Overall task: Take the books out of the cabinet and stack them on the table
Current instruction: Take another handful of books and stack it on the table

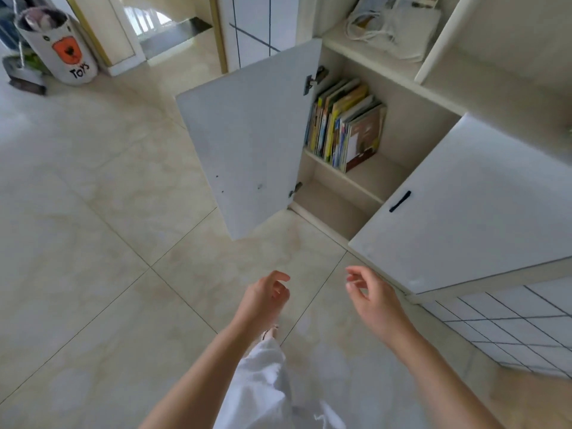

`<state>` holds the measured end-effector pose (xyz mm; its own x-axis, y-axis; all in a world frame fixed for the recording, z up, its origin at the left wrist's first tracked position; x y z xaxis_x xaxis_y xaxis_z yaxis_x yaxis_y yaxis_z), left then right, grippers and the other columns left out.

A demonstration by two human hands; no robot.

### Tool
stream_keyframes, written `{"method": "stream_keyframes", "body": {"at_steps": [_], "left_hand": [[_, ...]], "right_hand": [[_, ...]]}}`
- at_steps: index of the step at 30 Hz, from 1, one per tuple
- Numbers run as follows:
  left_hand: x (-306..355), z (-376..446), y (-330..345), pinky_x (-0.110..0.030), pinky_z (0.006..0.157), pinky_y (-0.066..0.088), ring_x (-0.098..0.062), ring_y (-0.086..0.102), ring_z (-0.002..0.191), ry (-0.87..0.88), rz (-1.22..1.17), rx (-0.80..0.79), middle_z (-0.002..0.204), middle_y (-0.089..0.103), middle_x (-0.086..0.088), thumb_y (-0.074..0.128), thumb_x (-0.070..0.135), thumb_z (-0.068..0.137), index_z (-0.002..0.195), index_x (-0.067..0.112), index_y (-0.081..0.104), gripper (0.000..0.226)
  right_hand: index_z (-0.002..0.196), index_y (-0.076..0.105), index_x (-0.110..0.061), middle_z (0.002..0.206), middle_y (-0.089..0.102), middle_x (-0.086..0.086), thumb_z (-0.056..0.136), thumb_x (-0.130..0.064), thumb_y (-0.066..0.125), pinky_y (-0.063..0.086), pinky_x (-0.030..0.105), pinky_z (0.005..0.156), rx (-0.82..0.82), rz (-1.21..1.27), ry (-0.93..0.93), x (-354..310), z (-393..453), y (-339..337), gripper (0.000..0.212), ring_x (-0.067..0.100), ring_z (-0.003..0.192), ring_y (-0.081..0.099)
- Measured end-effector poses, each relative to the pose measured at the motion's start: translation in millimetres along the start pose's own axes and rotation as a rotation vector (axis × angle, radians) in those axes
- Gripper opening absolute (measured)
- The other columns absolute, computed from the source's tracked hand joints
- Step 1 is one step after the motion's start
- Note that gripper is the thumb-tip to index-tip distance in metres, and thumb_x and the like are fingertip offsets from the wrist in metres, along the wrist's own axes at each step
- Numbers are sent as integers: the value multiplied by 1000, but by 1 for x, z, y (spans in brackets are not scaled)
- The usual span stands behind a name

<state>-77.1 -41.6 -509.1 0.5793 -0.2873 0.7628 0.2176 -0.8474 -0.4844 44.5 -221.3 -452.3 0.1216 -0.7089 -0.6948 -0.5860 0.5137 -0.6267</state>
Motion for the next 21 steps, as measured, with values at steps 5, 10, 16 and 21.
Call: {"method": "stream_keyframes", "body": {"at_steps": [5, 10, 16, 21], "left_hand": [[55, 83, -14, -24, 73, 49, -19, 67, 88, 11, -59, -105, 90, 72, -2, 54, 10, 87, 107, 24, 64, 26], [103, 168, -25, -28, 72, 52, -18, 66, 91, 41, -11, -143, 94, 71, 0, 52, 12, 87, 112, 23, 63, 29], [123, 252, -19, -34, 78, 56, -18, 66, 90, -47, 22, -126, 98, 71, 3, 50, 23, 76, 102, 34, 63, 31], [131, 294, -8, -20, 56, 45, -10, 62, 76, -126, -26, -84, 111, 63, 3, 49, 18, 88, 109, 30, 63, 27]], "right_hand": [[117, 60, -16, 104, 64, -3, 93, -16, 57, 43, 21, 85, 8, -3, 35, -31, 72, -33, 24, 14, 100, 60], [118, 60, -13, 108, 65, 0, 94, -18, 55, 39, 14, 80, 34, 20, 39, -52, 143, -72, 25, 15, 103, 60], [125, 57, -14, 116, 62, -1, 96, -21, 53, 41, 23, 89, -17, -1, 32, -62, 232, -113, 30, 14, 108, 57], [127, 54, -16, 117, 58, -2, 97, -25, 51, 43, 24, 80, -138, -30, 54, -60, 304, -126, 31, 15, 105, 54]]}}
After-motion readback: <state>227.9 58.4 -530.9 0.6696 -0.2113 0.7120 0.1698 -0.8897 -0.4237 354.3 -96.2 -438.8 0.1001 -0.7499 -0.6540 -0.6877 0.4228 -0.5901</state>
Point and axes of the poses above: each hand's wrist, its own z-axis towards the middle knuckle, its own y-axis out of the palm, x = y × z, the point moved 8 cm from there along z, towards the middle knuckle
